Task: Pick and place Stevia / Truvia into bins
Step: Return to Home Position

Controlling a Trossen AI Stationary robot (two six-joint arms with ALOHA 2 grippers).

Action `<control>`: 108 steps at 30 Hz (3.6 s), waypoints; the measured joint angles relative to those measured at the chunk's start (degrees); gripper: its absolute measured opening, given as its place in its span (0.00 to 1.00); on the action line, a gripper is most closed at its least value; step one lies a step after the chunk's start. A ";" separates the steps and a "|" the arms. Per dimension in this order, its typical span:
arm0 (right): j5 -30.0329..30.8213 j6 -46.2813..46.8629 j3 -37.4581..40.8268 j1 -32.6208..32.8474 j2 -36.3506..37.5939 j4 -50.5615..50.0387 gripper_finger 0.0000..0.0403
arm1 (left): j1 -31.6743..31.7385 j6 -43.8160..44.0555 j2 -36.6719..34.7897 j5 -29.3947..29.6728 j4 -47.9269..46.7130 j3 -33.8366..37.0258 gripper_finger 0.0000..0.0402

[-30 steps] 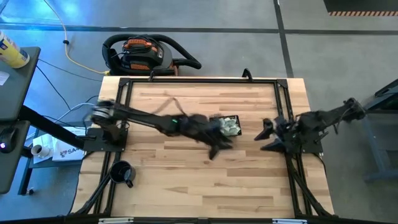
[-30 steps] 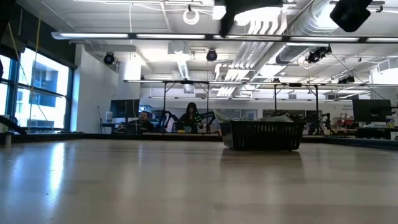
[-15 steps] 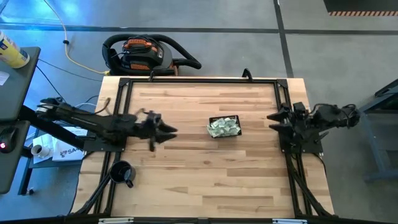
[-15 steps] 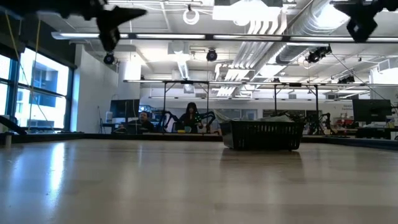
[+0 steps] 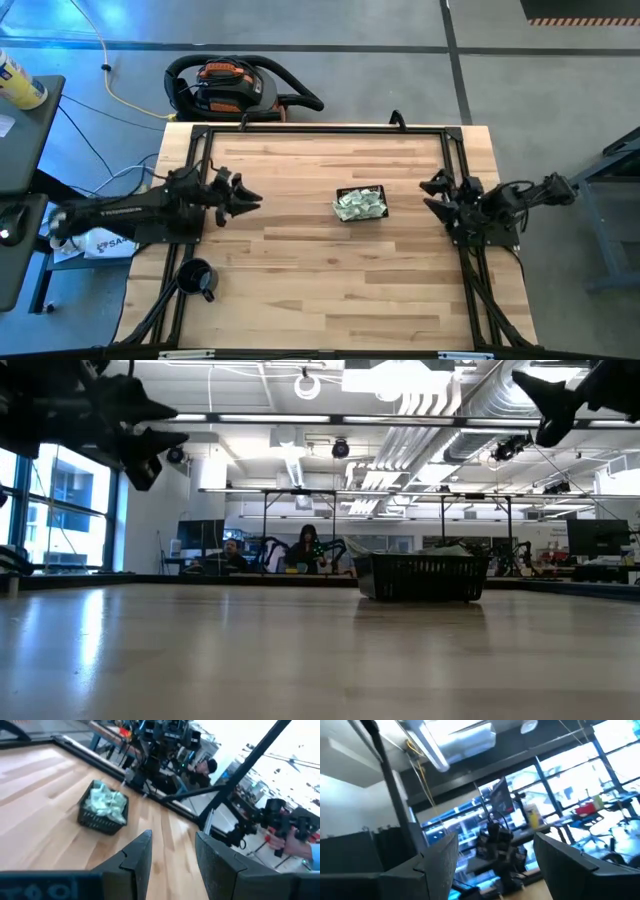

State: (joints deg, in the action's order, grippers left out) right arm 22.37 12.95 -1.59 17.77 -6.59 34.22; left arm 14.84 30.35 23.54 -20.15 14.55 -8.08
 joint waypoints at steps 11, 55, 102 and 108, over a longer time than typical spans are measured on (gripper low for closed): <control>-3.85 8.03 0.99 -4.87 -0.10 -4.48 0.62 | 4.31 1.57 -9.07 -2.63 -9.43 0.07 0.46; -21.60 15.29 0.85 -26.15 5.05 -32.83 0.62 | -12.60 -14.00 -16.86 20.25 -14.04 7.32 0.46; -21.51 15.15 0.90 -26.15 5.03 -32.92 0.62 | -12.60 -13.99 -16.86 20.09 -13.99 7.45 0.46; -21.53 15.13 0.90 -26.15 5.03 -32.94 0.62 | -12.60 -13.97 -16.86 20.11 -14.00 7.45 0.46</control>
State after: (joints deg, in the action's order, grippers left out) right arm 0.84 28.08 -0.69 -8.37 -1.56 1.29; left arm 2.24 16.38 6.68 -0.04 0.55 -0.62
